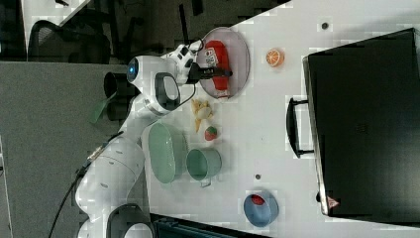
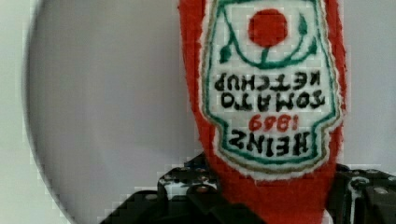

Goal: Pick ketchup from plate and place it on table.

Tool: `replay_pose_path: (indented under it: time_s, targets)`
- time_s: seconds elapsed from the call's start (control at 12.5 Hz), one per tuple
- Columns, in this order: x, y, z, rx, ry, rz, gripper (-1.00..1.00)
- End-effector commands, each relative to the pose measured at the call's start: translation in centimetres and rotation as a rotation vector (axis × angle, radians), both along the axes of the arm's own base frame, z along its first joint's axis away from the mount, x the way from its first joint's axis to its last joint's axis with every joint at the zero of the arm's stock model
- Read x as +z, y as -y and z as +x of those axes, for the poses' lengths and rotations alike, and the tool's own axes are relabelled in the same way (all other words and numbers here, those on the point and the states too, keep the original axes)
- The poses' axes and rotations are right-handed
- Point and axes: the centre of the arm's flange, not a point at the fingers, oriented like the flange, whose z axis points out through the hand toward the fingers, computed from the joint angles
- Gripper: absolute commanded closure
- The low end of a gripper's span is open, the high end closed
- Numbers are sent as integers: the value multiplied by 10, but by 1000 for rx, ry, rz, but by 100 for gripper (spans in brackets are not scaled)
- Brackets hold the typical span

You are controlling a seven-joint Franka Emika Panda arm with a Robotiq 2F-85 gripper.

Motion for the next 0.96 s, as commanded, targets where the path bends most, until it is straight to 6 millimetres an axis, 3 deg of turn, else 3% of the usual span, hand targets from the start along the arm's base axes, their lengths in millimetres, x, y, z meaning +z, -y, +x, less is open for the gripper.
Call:
replay_pose_path:
  time_s: [0.08,0.48,0.8,0.96]
  targets:
    - [36,9,13,21,60,-8,-19]
    - [130,21,29,-10,108,-22,-19]
    - [210,39,17,-38,84,-51,-19]
    - [240,56,3,-82,88,-24,-19]
